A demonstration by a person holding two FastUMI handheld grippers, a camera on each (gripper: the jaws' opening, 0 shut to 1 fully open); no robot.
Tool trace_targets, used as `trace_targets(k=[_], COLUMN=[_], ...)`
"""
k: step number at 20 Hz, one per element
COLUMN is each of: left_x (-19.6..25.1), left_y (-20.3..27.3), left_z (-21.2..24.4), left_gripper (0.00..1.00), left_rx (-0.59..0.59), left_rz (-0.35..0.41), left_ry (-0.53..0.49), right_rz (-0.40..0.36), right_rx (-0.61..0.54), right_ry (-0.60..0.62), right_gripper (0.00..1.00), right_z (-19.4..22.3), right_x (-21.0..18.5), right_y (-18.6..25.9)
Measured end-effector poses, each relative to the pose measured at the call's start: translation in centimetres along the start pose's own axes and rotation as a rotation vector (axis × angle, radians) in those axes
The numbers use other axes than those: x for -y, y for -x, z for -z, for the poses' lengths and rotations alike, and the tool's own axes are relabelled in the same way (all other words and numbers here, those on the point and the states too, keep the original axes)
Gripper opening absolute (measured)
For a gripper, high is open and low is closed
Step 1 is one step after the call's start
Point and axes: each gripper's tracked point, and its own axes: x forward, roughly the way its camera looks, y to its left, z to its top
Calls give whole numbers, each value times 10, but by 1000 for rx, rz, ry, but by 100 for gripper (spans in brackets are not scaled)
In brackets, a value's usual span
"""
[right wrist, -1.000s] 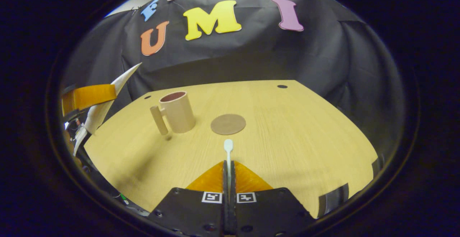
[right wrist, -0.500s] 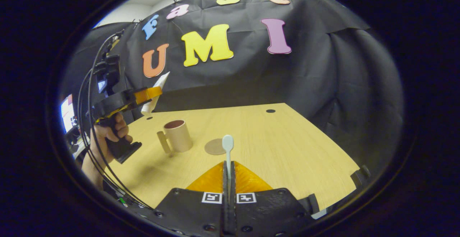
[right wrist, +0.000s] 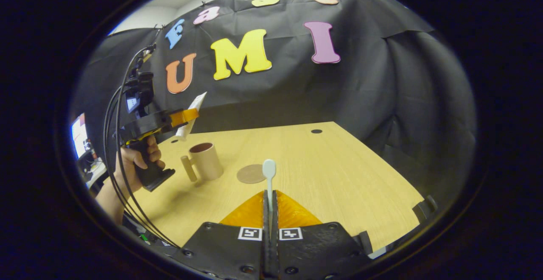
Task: Put the toothbrush and toothpaste on the desktop into the cup, then pick up the cup and place it on the coaster on the desktop.
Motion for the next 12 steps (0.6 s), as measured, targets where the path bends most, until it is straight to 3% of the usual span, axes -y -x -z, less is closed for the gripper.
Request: trace_targets(k=[12], left_x=[-6], left_y=[2], left_z=[3], left_gripper=[43], left_rx=[-8], left_rz=[-9], left_ry=[-21], right_rz=[9], right_rx=[21], right_ry=[8], right_gripper=[0], right_z=[-6], right_x=[1], right_y=[6])
